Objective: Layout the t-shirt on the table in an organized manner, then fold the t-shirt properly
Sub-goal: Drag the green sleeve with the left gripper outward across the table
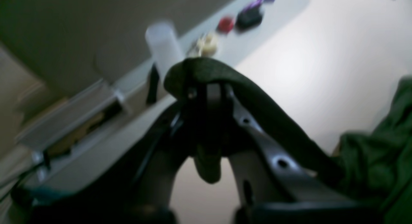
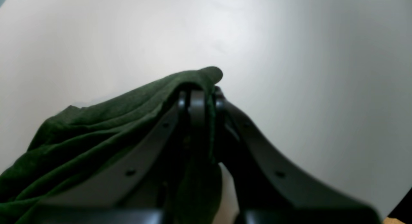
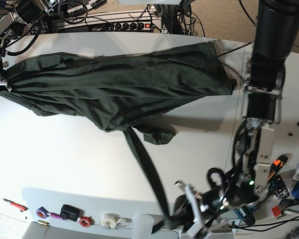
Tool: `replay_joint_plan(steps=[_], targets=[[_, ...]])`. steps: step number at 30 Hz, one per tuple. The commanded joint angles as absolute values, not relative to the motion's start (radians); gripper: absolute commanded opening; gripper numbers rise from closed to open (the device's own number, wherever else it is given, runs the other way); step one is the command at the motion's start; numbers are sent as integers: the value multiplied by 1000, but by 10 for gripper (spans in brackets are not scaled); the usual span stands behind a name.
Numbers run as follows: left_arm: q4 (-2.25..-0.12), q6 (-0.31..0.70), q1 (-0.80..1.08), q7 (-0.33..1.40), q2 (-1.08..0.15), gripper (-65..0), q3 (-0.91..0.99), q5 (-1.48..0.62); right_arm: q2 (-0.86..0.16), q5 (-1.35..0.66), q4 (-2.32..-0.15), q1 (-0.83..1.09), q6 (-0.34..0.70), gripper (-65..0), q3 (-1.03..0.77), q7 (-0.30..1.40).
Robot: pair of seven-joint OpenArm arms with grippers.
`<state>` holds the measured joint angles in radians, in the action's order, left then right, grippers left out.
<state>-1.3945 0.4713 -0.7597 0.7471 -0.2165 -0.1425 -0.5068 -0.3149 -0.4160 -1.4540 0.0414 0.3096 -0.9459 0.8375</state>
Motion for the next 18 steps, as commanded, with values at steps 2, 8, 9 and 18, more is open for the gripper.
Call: replay_joint_plan(steps=[2, 8, 9, 18], targets=[[-1403, 463, -816, 716, -179, -650, -136, -516, -340, -426, -1472, 33, 310, -650, -948, 815], [-1363, 464, -834, 698, -65, -650, -138, -512, -321, -424, -1472, 33, 310, -650, -948, 814], [-1350, 463, -838, 686, -52, -650, -144, -499, -311, -424, -1472, 33, 310, -650, -948, 813], [-1179, 261, -980, 564, -17, -650, -345, -305, -246, -418, -1472, 33, 323, -650, -948, 789]])
